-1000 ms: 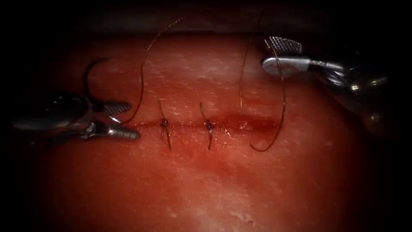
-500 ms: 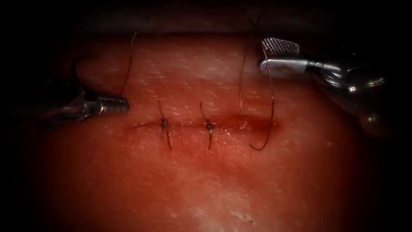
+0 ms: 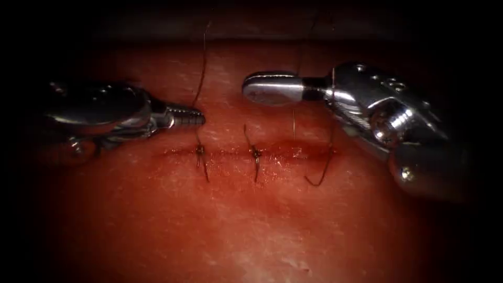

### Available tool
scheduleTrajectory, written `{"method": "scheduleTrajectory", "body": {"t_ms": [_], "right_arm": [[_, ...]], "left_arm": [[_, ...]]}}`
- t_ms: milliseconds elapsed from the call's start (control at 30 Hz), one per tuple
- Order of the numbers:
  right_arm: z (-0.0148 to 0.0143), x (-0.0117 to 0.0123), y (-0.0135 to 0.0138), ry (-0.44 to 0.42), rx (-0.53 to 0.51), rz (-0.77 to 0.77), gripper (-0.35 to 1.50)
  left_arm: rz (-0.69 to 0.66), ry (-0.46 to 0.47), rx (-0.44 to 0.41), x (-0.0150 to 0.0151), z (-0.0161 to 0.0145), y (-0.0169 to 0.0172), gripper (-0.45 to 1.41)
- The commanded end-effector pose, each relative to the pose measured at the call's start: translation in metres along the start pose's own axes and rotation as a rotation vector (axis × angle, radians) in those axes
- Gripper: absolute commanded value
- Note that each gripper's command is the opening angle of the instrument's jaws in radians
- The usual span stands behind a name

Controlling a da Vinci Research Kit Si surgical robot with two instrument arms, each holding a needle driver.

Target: Wound Closure

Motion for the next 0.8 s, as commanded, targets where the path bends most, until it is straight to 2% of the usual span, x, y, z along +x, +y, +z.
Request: {"method": "scheduleTrajectory", "body": {"t_ms": [33,167,300,500,800], "right_arm": [[0.0007,0.0002,0.0004,0.013,-0.011,-0.014,-0.35],[0.0008,0.0003,0.0011,0.027,-0.039,-0.053,-0.35],[0.0010,0.0004,0.0015,0.047,-0.035,-0.095,-0.35],[0.0011,0.0011,0.0011,0.095,-0.020,-0.126,-0.35],[0.0012,0.0021,0.0008,0.159,-0.027,-0.125,-0.35]], "left_arm": [[0.013,-0.007,0.002,0.0001,0.0009,0.0001,-0.35],[0.052,-0.011,-0.007,-0.0003,0.0007,0.0017,-0.35],[0.094,-0.035,-0.032,-0.0010,0.0004,0.0053,-0.35],[0.128,-0.087,-0.039,-0.0004,-0.0004,0.0094,-0.35],[0.135,-0.116,-0.047,-0.0007,-0.0003,0.0104,-0.35]]}}
